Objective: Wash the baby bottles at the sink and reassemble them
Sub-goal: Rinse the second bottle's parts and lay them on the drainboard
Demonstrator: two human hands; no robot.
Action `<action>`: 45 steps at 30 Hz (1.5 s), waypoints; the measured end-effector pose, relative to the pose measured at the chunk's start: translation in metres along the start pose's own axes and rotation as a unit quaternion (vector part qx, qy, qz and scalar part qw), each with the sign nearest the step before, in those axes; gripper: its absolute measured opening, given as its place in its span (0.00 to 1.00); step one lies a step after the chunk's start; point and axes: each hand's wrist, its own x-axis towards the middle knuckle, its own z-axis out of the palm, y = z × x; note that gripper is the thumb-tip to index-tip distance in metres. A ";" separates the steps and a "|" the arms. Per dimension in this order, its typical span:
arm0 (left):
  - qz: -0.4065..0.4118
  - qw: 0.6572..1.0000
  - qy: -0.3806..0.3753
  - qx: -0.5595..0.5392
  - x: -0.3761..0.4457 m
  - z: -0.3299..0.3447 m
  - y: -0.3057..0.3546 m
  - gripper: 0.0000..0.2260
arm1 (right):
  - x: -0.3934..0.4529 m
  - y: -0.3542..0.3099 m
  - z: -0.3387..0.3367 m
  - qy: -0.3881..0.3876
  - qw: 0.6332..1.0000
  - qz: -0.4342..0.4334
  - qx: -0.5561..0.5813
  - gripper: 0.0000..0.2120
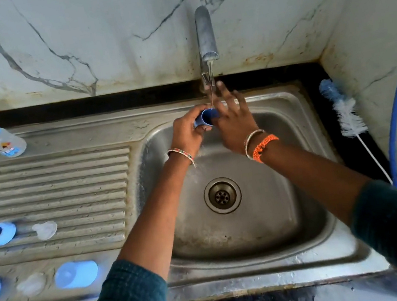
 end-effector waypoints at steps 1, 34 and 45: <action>-0.001 1.000 0.007 0.000 -0.001 0.000 0.000 0.19 | -0.003 -0.007 -0.001 -0.055 0.992 0.071 0.091 0.26; -0.235 0.939 -0.008 -0.250 -0.031 0.001 -0.019 0.33 | -0.012 -0.023 0.052 0.150 0.854 0.177 0.465 0.21; -0.344 0.939 0.000 -0.004 -0.050 0.003 -0.064 0.23 | 0.003 -0.041 0.084 -0.036 0.855 0.270 0.440 0.20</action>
